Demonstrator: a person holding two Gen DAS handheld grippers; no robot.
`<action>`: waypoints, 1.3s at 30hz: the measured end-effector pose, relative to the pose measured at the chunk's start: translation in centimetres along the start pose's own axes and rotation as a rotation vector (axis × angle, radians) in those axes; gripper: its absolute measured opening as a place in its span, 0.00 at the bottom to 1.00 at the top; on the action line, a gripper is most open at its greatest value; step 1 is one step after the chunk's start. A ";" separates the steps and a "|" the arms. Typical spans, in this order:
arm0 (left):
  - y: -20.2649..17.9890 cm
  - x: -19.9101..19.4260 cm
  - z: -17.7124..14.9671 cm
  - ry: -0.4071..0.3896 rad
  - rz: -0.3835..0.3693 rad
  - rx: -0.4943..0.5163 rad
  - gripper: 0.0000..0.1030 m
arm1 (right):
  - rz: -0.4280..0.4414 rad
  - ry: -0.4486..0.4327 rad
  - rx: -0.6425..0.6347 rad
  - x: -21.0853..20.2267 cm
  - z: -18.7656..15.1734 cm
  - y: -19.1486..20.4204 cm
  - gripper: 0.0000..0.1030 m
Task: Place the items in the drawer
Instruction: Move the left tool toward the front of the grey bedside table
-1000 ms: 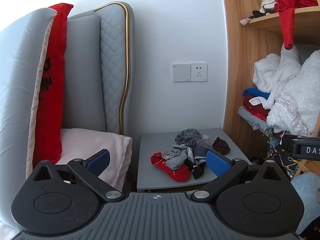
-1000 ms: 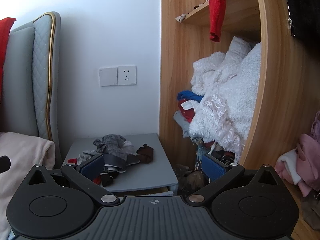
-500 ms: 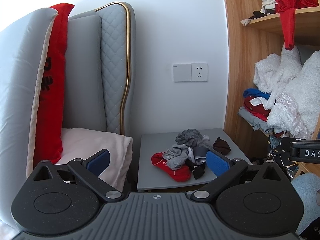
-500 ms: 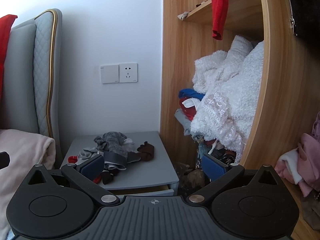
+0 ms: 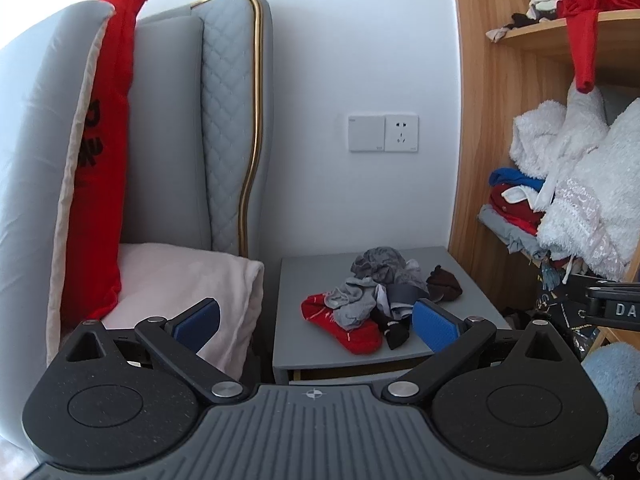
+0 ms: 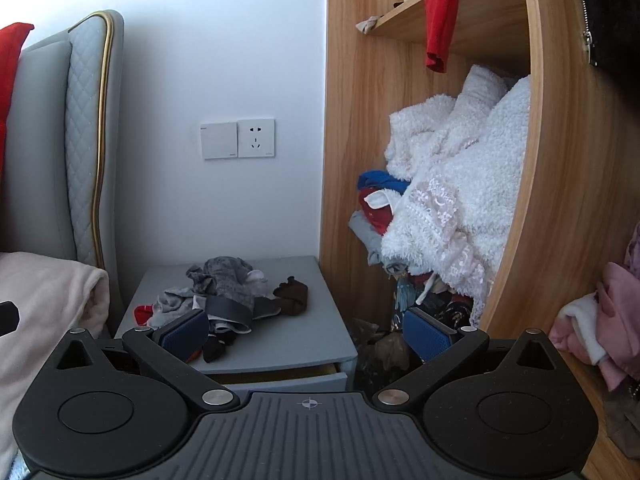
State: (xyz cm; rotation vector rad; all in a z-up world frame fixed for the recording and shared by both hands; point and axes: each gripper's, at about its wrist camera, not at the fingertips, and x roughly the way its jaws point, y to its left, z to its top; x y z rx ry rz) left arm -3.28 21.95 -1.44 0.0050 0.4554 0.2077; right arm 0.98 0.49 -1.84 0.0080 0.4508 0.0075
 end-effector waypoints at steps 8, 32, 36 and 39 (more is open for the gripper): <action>-0.1 2.5 0.1 0.028 0.023 0.000 1.00 | -0.010 0.001 -0.025 1.6 -0.2 0.1 1.00; -1.3 11.6 0.0 0.060 0.082 -0.035 1.00 | 0.082 -0.138 -0.098 10.6 0.0 -0.5 1.00; -1.6 13.5 -0.4 0.060 0.067 -0.057 1.00 | 0.110 -0.166 -0.111 12.9 -0.6 -0.7 1.00; -2.0 14.8 -0.9 0.063 0.077 -0.057 1.00 | 0.125 -0.177 -0.110 14.7 -1.2 -1.1 1.00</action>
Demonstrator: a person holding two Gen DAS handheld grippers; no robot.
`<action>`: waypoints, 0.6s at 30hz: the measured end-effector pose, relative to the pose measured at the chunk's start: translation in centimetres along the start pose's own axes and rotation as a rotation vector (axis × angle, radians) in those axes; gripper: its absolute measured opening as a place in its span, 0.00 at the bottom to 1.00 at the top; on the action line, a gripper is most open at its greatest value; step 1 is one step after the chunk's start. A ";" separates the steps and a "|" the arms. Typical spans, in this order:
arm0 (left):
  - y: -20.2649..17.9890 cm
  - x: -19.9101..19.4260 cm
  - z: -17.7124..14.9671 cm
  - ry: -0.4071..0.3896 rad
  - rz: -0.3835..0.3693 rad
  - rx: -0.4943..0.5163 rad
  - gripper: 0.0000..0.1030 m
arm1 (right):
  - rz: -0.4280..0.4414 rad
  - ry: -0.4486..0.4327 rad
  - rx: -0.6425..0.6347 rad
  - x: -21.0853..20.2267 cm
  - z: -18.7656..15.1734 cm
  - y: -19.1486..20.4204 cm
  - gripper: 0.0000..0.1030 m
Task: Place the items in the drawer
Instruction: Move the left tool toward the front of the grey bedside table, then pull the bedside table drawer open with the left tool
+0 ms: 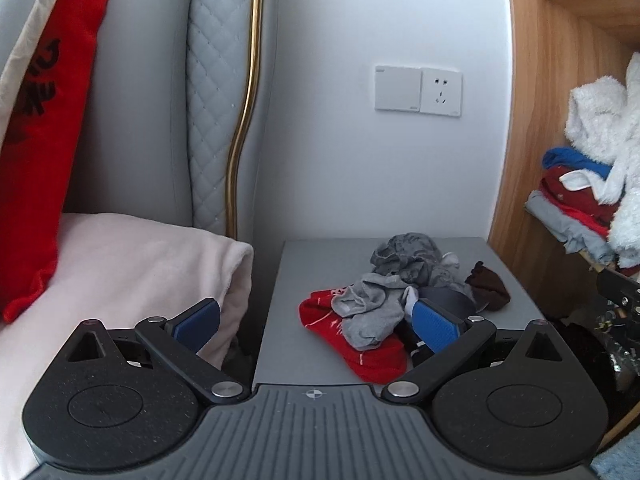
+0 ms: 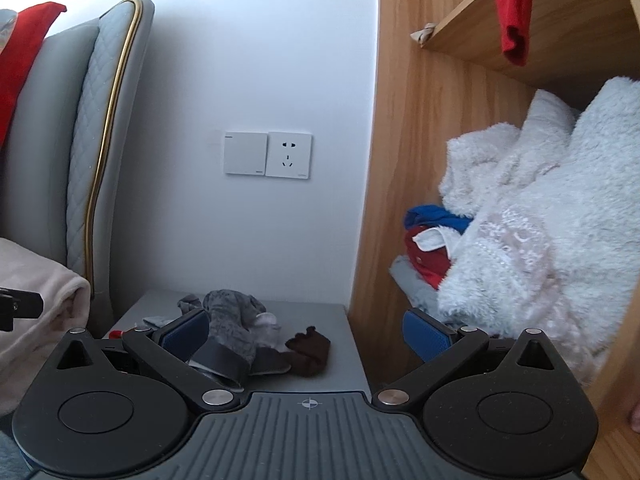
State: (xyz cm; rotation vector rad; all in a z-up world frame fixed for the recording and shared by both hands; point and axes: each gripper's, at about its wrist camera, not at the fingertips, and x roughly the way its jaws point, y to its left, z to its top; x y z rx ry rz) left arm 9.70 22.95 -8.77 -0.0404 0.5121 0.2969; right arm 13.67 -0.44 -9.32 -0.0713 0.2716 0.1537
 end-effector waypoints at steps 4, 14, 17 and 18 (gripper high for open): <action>-0.2 1.9 -0.8 0.026 0.010 -0.004 1.00 | -0.012 0.007 0.021 2.1 -1.7 -0.7 1.00; -0.9 6.4 -5.0 0.059 0.010 0.050 1.00 | -0.009 0.182 0.070 6.9 -7.0 -1.0 1.00; -1.1 8.4 -7.2 0.105 -0.013 0.046 1.00 | 0.004 0.233 0.045 7.9 -8.2 -0.2 1.00; -1.3 8.9 -8.0 0.113 -0.007 0.055 1.00 | 0.001 0.251 0.030 8.2 -8.6 0.1 1.00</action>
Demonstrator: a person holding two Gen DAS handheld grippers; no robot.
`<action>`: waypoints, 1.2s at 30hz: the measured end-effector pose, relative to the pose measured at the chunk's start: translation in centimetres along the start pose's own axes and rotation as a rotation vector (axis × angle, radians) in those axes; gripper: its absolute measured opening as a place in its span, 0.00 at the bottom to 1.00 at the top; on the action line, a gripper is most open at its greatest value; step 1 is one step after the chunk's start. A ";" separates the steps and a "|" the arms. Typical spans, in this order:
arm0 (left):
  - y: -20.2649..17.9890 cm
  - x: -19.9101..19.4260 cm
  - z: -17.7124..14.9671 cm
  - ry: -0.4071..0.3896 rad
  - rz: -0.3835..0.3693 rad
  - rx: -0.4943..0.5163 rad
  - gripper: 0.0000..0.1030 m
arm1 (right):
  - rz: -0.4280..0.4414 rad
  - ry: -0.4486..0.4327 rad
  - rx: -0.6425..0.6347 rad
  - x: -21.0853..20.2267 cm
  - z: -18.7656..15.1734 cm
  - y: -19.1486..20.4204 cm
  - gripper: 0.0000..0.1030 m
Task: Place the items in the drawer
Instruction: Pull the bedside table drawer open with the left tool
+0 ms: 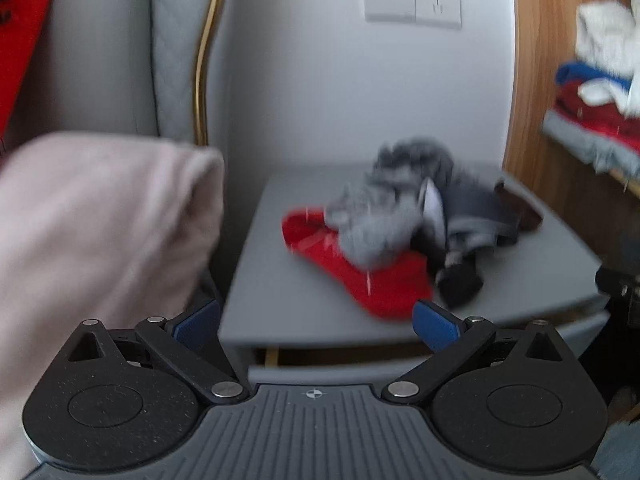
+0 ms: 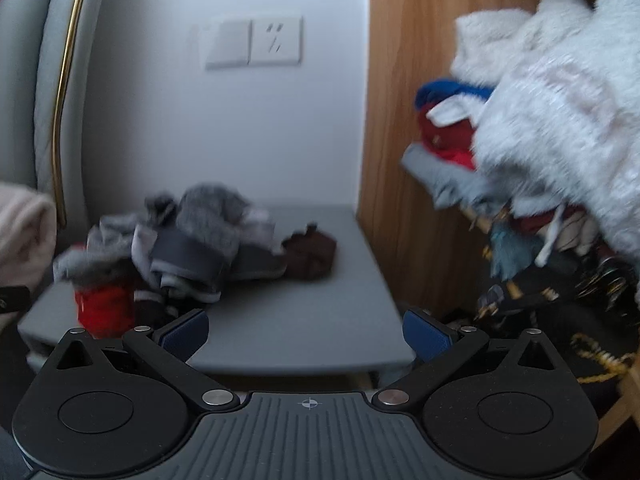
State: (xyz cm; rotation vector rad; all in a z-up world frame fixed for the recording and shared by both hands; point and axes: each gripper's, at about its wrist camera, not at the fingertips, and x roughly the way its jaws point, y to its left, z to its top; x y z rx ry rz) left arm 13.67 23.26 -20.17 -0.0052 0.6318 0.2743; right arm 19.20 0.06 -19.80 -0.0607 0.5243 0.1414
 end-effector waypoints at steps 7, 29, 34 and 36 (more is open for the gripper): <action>0.3 4.0 -1.8 0.063 0.052 0.005 1.00 | 0.000 0.119 -0.040 2.9 -1.5 1.7 1.00; 1.0 10.1 -3.0 0.129 0.046 -0.035 1.00 | -0.081 0.251 -0.036 10.9 -2.9 2.9 1.00; 1.0 10.2 -4.2 0.085 0.027 -0.063 1.00 | -0.066 0.272 -0.003 11.4 -3.0 2.2 1.00; 1.7 10.6 -4.3 0.103 0.001 -0.111 1.00 | -0.058 0.288 0.025 11.6 -3.0 1.9 1.00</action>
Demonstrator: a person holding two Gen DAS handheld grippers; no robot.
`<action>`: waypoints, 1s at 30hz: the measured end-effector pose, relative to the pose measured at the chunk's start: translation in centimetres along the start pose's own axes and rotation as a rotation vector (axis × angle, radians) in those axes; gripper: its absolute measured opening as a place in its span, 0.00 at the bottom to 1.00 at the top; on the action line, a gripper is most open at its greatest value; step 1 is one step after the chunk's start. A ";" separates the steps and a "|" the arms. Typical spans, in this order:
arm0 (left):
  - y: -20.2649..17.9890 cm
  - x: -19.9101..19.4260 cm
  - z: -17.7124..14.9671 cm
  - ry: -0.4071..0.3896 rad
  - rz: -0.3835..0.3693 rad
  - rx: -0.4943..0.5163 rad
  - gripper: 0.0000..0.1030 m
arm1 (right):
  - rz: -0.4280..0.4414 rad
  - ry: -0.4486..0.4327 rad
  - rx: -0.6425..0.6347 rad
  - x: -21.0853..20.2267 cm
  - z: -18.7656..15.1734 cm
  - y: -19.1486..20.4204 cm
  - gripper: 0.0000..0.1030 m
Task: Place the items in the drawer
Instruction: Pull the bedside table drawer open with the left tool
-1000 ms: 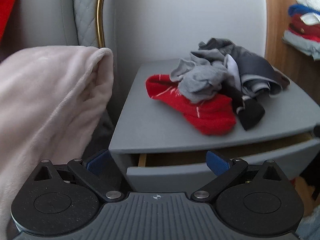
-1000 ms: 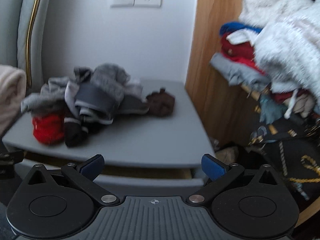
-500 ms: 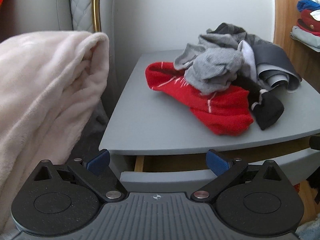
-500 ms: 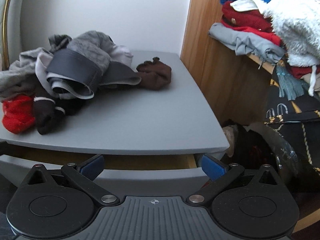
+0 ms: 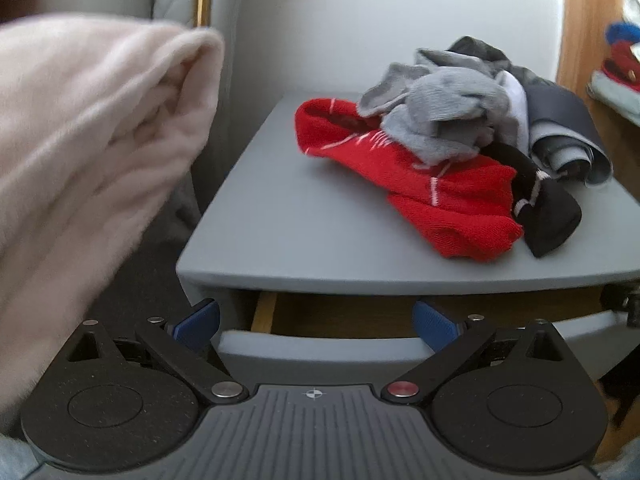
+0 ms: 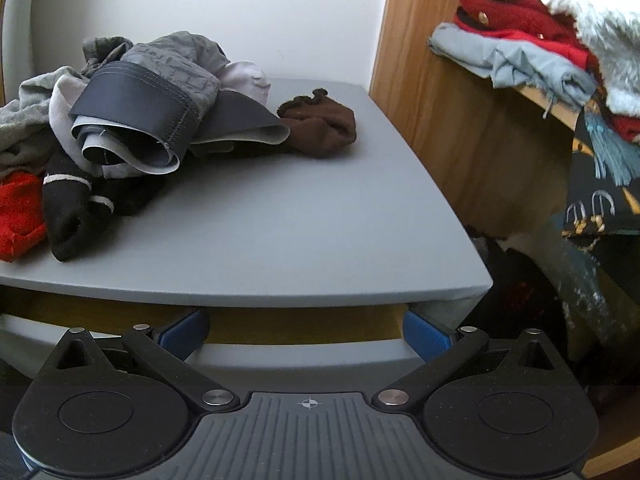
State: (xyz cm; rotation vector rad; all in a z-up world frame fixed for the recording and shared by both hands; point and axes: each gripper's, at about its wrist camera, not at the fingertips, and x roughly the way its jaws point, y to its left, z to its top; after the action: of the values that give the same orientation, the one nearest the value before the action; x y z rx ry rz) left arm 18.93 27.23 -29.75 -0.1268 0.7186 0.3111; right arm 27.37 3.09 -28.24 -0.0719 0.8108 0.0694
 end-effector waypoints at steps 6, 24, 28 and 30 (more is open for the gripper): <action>2.8 1.6 0.4 0.135 -0.128 -0.156 1.00 | -0.012 0.055 -0.015 0.2 0.5 0.2 1.00; -3.8 -3.8 0.9 0.092 -0.092 0.205 0.99 | 0.051 0.171 -0.037 0.0 0.1 -0.1 1.00; -5.1 -2.7 0.7 0.142 -0.080 0.236 0.99 | 0.070 0.174 -0.038 -0.5 -0.4 -0.6 1.00; -5.6 -2.8 0.8 0.162 -0.072 0.246 0.99 | 0.089 0.181 -0.036 -0.9 -0.5 -0.8 1.00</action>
State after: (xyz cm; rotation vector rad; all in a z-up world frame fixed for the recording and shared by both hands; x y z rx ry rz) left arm 19.26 21.46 -27.28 0.0568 0.9048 0.1430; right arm 26.51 2.18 -27.90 -0.0768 0.9939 0.1637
